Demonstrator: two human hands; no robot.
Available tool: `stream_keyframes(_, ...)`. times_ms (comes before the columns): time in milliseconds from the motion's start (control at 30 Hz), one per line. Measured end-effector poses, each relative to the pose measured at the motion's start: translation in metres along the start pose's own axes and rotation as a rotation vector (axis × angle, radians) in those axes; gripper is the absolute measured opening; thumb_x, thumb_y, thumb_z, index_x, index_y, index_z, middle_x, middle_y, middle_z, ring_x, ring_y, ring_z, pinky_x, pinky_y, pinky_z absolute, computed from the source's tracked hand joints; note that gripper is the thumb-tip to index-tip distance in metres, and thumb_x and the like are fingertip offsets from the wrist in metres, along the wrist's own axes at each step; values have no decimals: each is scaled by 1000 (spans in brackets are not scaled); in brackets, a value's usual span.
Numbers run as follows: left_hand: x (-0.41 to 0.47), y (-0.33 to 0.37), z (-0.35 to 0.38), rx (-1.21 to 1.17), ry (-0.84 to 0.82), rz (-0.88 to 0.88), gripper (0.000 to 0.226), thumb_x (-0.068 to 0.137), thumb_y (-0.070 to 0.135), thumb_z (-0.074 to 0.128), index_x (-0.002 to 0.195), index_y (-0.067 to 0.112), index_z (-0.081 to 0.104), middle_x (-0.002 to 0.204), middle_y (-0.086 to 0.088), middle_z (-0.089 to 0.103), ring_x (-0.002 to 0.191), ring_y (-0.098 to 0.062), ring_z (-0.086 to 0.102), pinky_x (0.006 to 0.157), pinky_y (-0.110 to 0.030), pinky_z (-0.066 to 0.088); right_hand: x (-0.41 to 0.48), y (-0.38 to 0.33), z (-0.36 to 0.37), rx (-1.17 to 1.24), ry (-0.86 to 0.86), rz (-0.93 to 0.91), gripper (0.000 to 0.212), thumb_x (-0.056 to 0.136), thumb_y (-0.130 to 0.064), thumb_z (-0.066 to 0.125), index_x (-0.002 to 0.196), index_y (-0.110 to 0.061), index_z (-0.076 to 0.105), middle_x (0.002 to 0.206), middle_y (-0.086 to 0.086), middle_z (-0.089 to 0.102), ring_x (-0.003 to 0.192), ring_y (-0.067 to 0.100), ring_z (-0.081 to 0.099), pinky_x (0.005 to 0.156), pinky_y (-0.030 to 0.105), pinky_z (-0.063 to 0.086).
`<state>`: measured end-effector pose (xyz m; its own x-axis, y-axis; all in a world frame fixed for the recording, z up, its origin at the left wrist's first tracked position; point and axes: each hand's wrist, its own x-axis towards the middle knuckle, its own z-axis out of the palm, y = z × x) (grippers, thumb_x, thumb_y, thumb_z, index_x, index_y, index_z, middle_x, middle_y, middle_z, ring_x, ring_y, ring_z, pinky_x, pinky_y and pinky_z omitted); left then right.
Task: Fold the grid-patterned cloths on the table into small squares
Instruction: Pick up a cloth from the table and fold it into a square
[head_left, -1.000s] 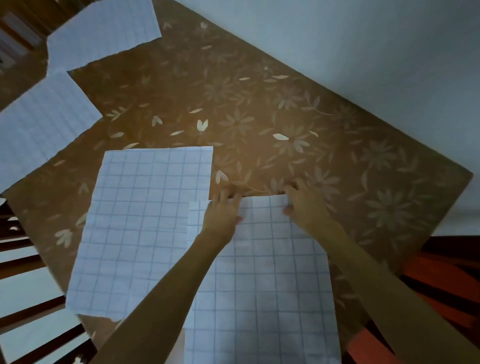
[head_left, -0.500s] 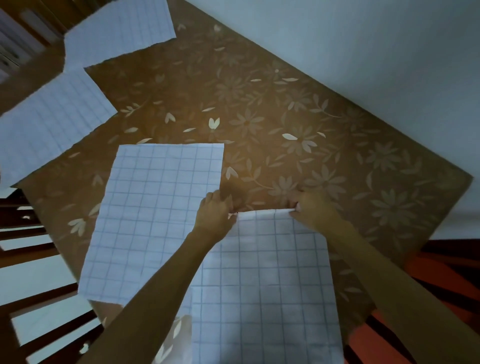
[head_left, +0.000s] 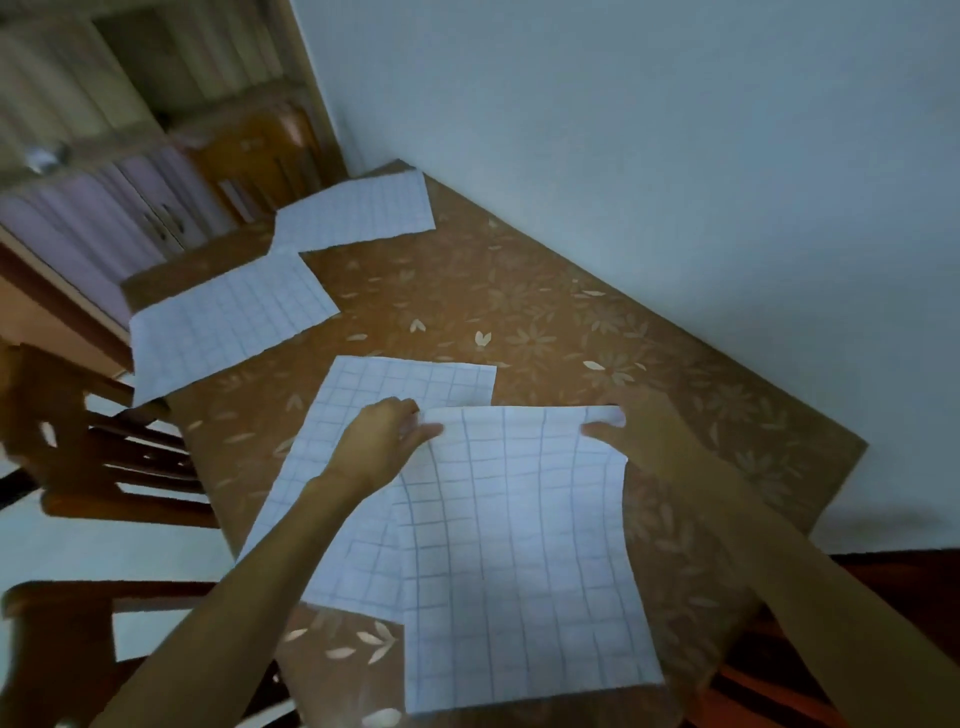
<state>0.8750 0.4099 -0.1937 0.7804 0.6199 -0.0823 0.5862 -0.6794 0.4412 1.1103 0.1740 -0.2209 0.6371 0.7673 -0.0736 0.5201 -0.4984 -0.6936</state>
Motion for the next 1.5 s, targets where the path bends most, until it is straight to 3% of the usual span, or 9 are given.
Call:
stream_keyframes(167,-44,1,-67,-15,134,41,40,95,51,58,79,15,61,70,1,64,65,-17,60,57,-34,47,-31,-86,-40,-127,32,-64,43,80,-35,81,93,5,73,93,24,73,88,37,68,78,32,49)
stream_keyframes(267,-67,8,-106,-23,228,66,41,96,47,59,71,15,60,63,-1,62,60,-18,58,57,-36,47,-48,-123,-52,-101,72,-134,38,76,-33,84,85,2,72,84,19,72,74,26,63,64,17,43)
stream_keyframes(433,-105,29,-158,-36,396,143,39,99,40,57,75,11,66,69,-3,66,66,-19,59,57,-32,42,-79,-183,-61,-4,165,-266,31,79,-43,79,85,-13,74,84,8,74,84,24,68,78,40,54)
stream_keyframes(567,-135,40,-180,-64,445,181,41,101,39,53,72,12,63,63,1,59,61,-16,55,55,-29,35,-103,-218,-58,58,216,-352,15,82,-40,77,74,-30,70,70,-11,69,69,3,62,62,17,47)
stream_keyframes(733,-165,64,-194,-132,468,171,41,101,33,54,61,29,51,55,17,46,55,-6,46,52,-18,27,-126,-253,-50,54,288,-439,15,87,-33,73,75,-36,66,62,-22,61,66,-9,57,61,9,40)
stream_keyframes(1000,-182,97,-200,-392,535,91,46,97,29,59,55,13,54,52,2,46,52,-10,43,49,-16,29,-148,-303,-38,94,334,-527,10,88,-26,66,86,-21,75,81,-6,73,79,12,67,73,36,55)
stream_keyframes(1233,-191,105,-205,-615,506,35,48,94,28,63,52,9,52,46,9,37,46,-8,36,45,-18,31,-163,-323,-38,166,357,-539,5,88,-30,70,90,-28,74,80,-9,73,77,9,66,71,30,52)
stream_keyframes(1333,-197,110,-212,-787,475,39,39,96,31,62,79,-2,73,70,-5,63,66,-20,62,54,-36,59,-173,-329,-42,220,302,-561,11,88,-46,69,87,-36,74,78,-13,72,73,4,64,62,22,48)
stream_keyframes(1500,-209,114,-217,-1045,352,73,45,103,43,46,101,11,77,94,-8,80,93,-22,76,85,-41,62,-182,-336,-39,245,204,-599,36,74,-46,83,105,-43,65,103,-20,67,98,-7,62,75,8,48)
